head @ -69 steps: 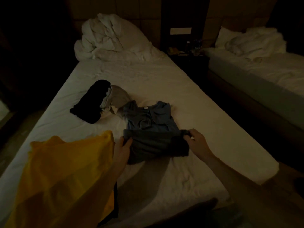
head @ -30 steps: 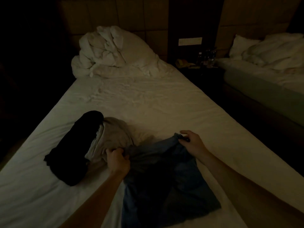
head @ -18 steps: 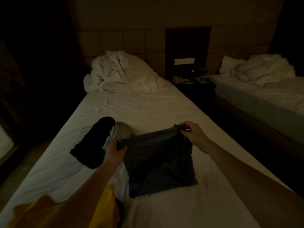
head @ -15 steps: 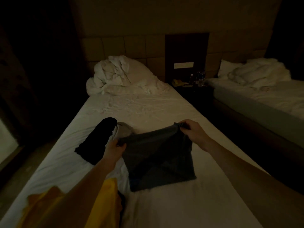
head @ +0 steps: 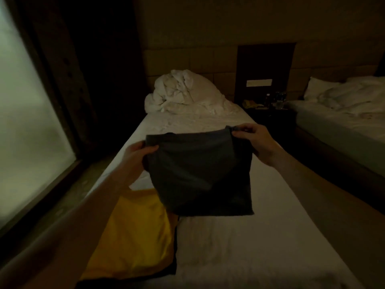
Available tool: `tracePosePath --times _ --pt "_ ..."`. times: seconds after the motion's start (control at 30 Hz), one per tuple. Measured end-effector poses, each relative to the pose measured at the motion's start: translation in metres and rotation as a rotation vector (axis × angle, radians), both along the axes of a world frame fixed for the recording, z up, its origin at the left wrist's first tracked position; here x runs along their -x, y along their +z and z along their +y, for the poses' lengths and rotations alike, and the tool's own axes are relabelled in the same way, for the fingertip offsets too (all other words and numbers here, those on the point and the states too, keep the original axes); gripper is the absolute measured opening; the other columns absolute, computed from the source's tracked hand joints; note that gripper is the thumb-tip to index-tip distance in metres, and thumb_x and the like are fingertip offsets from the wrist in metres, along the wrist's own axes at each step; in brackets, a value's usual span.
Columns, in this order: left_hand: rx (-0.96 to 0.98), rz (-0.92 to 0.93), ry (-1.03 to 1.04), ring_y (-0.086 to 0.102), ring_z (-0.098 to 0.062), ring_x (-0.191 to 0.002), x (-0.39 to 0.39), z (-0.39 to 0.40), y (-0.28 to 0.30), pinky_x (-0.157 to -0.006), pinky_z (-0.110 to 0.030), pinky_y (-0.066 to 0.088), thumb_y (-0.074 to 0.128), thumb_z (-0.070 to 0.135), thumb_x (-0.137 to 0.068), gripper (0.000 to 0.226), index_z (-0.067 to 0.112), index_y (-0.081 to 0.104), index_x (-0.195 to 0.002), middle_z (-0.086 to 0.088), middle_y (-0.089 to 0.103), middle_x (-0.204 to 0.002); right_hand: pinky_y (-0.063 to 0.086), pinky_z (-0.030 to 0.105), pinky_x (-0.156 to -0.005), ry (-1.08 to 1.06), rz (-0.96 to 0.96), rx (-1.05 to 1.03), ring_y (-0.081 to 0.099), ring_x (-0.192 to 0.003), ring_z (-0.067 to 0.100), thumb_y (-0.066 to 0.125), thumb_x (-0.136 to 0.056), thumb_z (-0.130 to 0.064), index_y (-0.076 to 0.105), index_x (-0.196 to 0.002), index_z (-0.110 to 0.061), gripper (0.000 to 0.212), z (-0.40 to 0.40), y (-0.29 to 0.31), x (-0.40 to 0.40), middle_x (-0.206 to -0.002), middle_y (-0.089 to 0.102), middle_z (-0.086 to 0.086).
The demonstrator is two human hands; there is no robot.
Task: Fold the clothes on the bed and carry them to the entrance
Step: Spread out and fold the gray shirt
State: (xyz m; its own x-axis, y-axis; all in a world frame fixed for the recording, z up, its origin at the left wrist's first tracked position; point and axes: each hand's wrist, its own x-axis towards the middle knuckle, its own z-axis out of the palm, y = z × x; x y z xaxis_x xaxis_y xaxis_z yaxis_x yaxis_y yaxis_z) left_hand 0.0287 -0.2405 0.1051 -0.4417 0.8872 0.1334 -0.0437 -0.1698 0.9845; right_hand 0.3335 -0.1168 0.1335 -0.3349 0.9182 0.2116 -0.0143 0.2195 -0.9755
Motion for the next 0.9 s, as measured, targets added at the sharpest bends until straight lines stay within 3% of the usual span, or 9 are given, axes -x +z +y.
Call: tracePosePath --times 0.17,0.27,0.37,0.53,0.73,0.9 --pt "-0.059 -0.041 0.075 0.072 -0.017 -0.084 0.034 -0.06 0.027 -0.068 -0.027 0.058 0.064 0.011 -0.086 0.013 0.014 0.067 -0.098 -0.003 0.074 -0.089 0.056 0.025 -0.071 0.204 0.101 0.066 0.069 -0.084 0.016 0.066 -0.088 -0.011 0.072 -0.09 -0.01 0.006 -0.04 0.012 0.037 -0.089 0.071 0.005" --pt "-0.043 -0.03 0.113 0.07 -0.021 -0.086 0.062 -0.094 0.036 -0.076 -0.032 0.059 0.061 0.011 -0.089 0.012 0.014 0.068 -0.098 -0.008 0.073 -0.095 0.056 0.026 -0.073 0.321 0.155 0.112 0.069 -0.083 0.018 0.062 -0.089 -0.009 0.071 -0.092 -0.008 0.01 -0.057 0.009 0.07 -0.089 0.072 0.007" --pt "-0.019 -0.023 0.093 0.072 -0.019 -0.082 0.092 -0.123 0.036 -0.075 -0.027 0.06 0.056 0.008 -0.091 0.018 0.014 0.072 -0.093 -0.007 0.075 -0.091 0.055 0.027 -0.074 0.412 0.159 0.158 0.07 -0.084 0.018 0.06 -0.09 -0.007 0.072 -0.092 -0.01 0.012 -0.069 -0.003 0.108 -0.089 0.073 0.007" --pt "0.135 -0.034 0.098 0.072 -0.022 -0.087 0.136 -0.144 0.017 -0.076 -0.03 0.06 0.063 0.017 -0.075 0.029 0.009 0.067 -0.103 -0.01 0.074 -0.097 0.052 0.027 -0.078 0.467 0.104 0.278 0.068 -0.09 0.016 0.062 -0.088 -0.003 0.071 -0.094 -0.013 0.015 -0.069 -0.033 0.166 -0.091 0.072 0.002" --pt "0.527 -0.001 0.117 0.064 -0.024 -0.097 0.189 -0.102 -0.053 -0.081 -0.036 0.05 0.064 0.005 -0.087 0.017 0.009 0.065 -0.103 -0.013 0.066 -0.108 0.049 0.027 -0.071 0.331 -0.2 0.344 0.063 -0.094 0.016 0.07 -0.087 -0.013 0.07 -0.098 -0.017 0.012 -0.025 -0.109 0.221 -0.103 0.067 0.005" --pt "0.632 0.132 0.213 0.061 -0.022 -0.093 0.218 -0.049 -0.119 -0.087 -0.037 0.051 0.066 0.004 -0.088 0.018 0.01 0.064 -0.105 -0.009 0.063 -0.099 0.046 0.023 -0.062 0.18 -0.526 0.128 0.06 -0.08 0.016 0.071 -0.087 -0.011 0.067 -0.096 -0.009 0.01 0.022 -0.169 0.247 -0.095 0.065 0.009"
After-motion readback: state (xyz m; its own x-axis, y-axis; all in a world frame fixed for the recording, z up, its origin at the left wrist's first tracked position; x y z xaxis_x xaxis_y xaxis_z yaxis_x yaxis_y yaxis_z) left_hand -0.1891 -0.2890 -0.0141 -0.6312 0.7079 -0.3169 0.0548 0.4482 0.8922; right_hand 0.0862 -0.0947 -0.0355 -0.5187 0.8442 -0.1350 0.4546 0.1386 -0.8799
